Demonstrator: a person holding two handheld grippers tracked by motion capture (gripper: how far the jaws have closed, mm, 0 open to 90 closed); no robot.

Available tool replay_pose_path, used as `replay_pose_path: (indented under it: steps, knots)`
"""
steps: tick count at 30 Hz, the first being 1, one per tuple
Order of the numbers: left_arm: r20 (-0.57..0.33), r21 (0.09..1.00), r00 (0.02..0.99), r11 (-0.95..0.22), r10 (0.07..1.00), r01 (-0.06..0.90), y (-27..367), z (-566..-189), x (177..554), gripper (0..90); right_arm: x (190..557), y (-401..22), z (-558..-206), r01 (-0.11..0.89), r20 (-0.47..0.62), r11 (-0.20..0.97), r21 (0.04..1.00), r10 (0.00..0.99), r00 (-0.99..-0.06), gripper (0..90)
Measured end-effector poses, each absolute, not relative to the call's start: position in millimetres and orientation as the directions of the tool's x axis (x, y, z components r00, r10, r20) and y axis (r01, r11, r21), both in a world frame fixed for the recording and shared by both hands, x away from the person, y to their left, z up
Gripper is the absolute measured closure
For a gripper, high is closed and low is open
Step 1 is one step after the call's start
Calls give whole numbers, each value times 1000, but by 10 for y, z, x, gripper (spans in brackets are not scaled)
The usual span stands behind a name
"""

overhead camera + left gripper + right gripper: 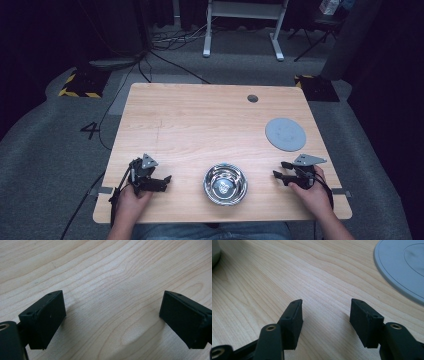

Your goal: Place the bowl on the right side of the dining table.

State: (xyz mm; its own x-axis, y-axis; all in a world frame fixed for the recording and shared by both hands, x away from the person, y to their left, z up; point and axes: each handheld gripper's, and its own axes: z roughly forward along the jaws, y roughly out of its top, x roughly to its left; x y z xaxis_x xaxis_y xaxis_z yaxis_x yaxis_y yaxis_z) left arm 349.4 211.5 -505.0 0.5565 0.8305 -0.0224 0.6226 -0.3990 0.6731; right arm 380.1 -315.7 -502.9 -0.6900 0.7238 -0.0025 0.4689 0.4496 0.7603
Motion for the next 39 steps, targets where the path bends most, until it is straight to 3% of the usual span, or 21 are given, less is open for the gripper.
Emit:
replay_pose_path:
  steps: [31, 39]
  knots:
    - [-23, 674, 554, -396, 832, 623, 2112, -5051, 3493, 69, 3804, -3163, -5026, 474, 3, 445, 760, 726, -687, 457]
    - [-21, 674, 553, -397, 833, 623, 2112, -5050, 3494, 69, 3798, -3195, -4891, 480, 14, 438, 760, 727, -686, 470]
